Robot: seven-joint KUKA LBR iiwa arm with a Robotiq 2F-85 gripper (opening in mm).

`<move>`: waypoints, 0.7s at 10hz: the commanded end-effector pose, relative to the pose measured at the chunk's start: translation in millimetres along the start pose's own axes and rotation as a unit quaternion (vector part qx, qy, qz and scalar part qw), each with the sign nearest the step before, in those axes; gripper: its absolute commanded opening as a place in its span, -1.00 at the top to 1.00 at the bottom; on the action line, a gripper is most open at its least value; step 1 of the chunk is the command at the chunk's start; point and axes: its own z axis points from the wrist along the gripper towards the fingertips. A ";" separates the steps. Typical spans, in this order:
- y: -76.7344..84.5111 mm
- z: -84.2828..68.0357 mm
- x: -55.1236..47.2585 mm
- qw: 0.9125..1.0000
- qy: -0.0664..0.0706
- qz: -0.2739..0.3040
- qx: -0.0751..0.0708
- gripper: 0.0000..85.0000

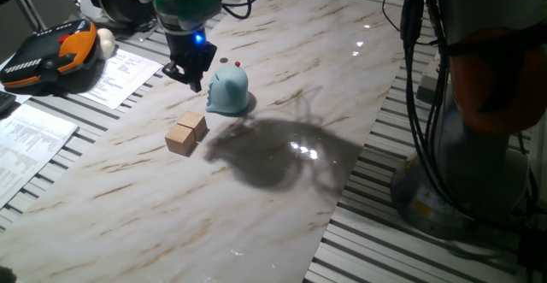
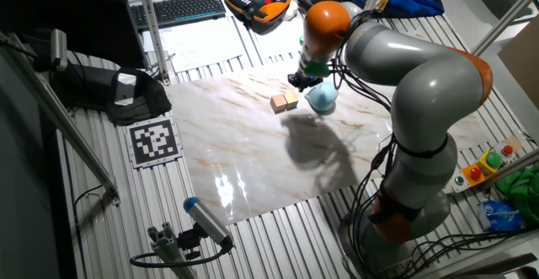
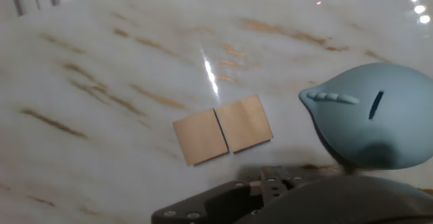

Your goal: Drop coins into a piggy bank

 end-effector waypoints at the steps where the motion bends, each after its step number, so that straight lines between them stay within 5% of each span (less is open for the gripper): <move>1: -0.4 -2.4 4.7 1.000 0.000 -0.015 0.004 1.00; 5: -2.2 -7.0 12.8 0.999 -0.004 -0.049 0.016 1.00; 7: -6.6 -10.5 14.6 0.998 -0.004 -0.064 0.003 1.00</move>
